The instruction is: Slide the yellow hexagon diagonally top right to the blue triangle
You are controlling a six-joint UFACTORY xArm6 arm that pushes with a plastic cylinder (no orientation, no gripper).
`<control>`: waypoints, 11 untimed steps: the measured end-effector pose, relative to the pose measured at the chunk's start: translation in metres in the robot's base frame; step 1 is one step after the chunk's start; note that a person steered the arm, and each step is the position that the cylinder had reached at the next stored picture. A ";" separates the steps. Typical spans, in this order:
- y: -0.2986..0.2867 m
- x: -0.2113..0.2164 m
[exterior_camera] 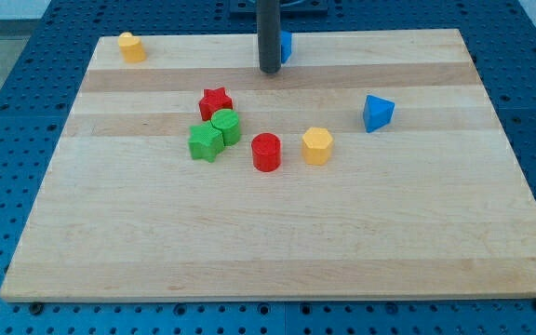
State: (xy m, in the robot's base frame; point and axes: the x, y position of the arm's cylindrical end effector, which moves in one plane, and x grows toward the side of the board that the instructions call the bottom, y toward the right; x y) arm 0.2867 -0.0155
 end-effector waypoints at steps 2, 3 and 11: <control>-0.001 0.070; -0.001 0.103; 0.066 0.136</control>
State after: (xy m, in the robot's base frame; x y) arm 0.4227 0.0502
